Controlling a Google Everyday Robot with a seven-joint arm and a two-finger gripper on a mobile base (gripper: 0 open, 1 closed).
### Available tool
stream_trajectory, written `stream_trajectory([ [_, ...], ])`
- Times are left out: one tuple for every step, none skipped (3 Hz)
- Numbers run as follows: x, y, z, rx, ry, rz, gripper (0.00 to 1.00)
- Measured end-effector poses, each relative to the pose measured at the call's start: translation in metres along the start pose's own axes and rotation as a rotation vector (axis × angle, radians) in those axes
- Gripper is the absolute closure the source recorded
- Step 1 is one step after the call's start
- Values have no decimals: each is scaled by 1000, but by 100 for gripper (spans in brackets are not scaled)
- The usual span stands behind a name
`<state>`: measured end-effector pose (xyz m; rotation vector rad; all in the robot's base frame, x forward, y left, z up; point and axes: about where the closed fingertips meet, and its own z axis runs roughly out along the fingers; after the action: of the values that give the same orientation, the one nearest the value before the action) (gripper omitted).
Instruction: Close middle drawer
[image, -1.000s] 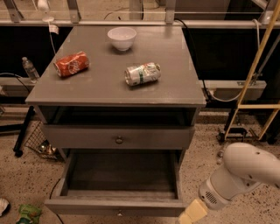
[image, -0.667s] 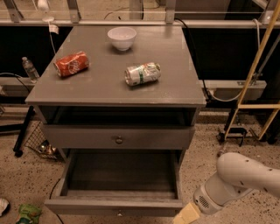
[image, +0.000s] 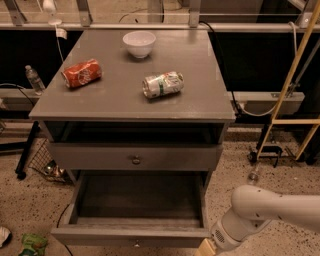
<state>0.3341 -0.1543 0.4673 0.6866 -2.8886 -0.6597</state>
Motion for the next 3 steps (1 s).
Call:
stream_trajectory([
  [0, -1, 16, 18, 24, 27, 65],
  [-7, -1, 39, 32, 60, 33, 88],
  [-16, 0, 65, 32, 100, 32, 100],
])
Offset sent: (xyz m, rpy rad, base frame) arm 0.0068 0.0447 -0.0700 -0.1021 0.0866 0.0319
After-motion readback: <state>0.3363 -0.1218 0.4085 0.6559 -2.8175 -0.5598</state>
